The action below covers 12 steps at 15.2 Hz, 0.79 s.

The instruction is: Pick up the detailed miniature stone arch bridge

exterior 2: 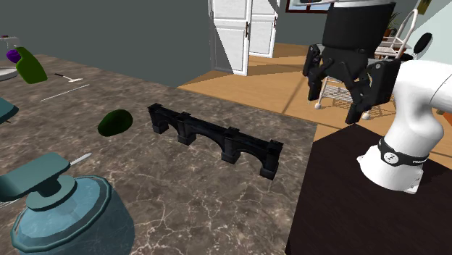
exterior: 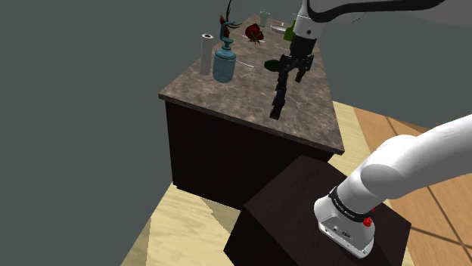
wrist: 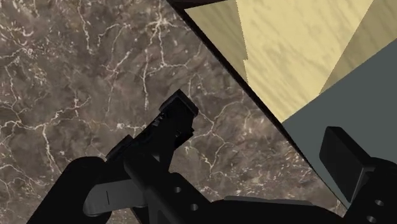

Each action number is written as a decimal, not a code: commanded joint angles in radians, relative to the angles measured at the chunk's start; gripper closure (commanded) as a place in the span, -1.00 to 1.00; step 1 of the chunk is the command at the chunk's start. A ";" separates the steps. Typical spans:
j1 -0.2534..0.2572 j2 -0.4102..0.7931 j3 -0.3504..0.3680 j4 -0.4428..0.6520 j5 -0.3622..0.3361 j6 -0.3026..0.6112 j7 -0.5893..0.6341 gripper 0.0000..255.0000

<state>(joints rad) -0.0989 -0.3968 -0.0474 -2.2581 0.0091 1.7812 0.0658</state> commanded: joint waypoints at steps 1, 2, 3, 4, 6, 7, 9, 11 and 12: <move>-0.021 0.075 -0.011 0.039 -0.003 0.036 0.037 -1.00; -0.030 0.109 -0.016 0.060 -0.004 0.050 0.056 -1.00; -0.038 0.143 -0.022 0.081 -0.004 0.062 0.074 -1.00; -0.047 0.176 -0.028 0.103 -0.004 0.074 0.093 -1.00; -0.063 0.242 -0.041 0.149 -0.003 0.094 0.128 -1.00; -0.071 0.275 -0.047 0.172 -0.002 0.103 0.146 -1.00; -0.087 0.339 -0.062 0.221 0.001 0.119 0.179 -1.00; -0.103 0.401 -0.078 0.271 0.006 0.131 0.212 -1.00; -0.111 0.432 -0.086 0.296 0.009 0.136 0.227 -1.00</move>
<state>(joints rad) -0.2004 0.0026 -0.1239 -1.9969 0.0158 1.9194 0.2781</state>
